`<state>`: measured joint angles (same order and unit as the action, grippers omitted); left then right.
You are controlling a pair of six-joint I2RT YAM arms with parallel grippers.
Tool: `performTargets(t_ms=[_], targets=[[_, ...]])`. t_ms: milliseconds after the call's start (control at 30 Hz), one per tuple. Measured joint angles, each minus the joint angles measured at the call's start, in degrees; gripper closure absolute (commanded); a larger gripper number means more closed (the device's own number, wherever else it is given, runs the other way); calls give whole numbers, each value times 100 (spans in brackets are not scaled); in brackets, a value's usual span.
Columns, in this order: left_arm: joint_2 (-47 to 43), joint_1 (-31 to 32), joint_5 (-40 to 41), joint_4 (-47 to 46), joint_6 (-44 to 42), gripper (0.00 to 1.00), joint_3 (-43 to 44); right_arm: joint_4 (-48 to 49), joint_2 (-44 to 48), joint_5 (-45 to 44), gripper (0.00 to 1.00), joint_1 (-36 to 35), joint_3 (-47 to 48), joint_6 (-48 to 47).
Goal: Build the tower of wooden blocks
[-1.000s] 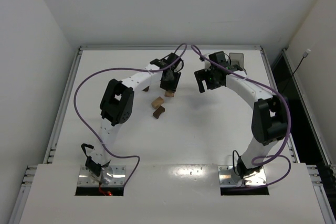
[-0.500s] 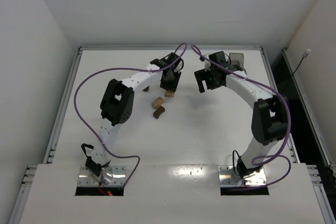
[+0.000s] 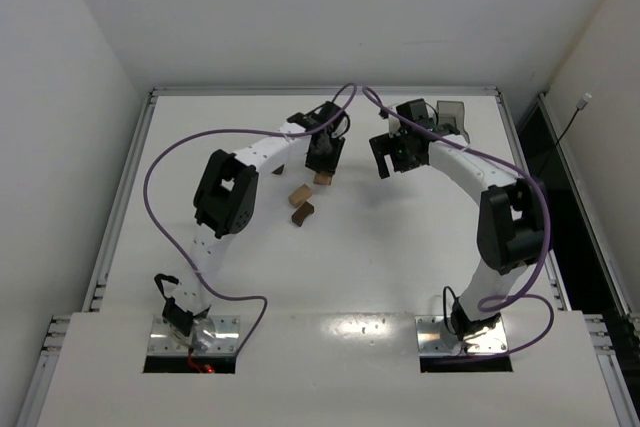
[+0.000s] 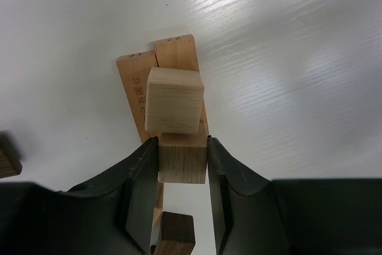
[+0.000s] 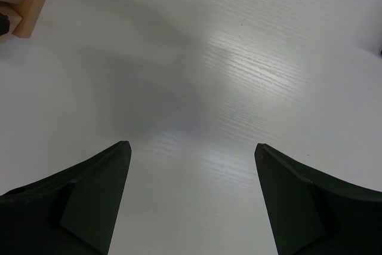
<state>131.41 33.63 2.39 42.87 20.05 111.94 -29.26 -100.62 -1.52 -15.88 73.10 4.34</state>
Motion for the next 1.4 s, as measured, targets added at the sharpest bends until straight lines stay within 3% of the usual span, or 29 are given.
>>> performTargets(t_ms=[500, 867, 1100, 1267, 1400], targets=[[76, -96, 57, -15, 20, 99, 114, 0, -46, 2, 18, 0, 0, 0], [136, -98, 61, -35, 15, 81, 201, 0, -46, 2, 18, 0, 0, 0], [136, -98, 59, -35, -2, 64, 201, 0, -59, 2, 18, 0, 20, 0], [136, -98, 59, -31, -44, 45, 201, -2, -70, 2, 18, 0, 22, 0], [136, -98, 61, -31, -42, 43, 201, -4, -70, 4, 18, 0, 22, 0]])
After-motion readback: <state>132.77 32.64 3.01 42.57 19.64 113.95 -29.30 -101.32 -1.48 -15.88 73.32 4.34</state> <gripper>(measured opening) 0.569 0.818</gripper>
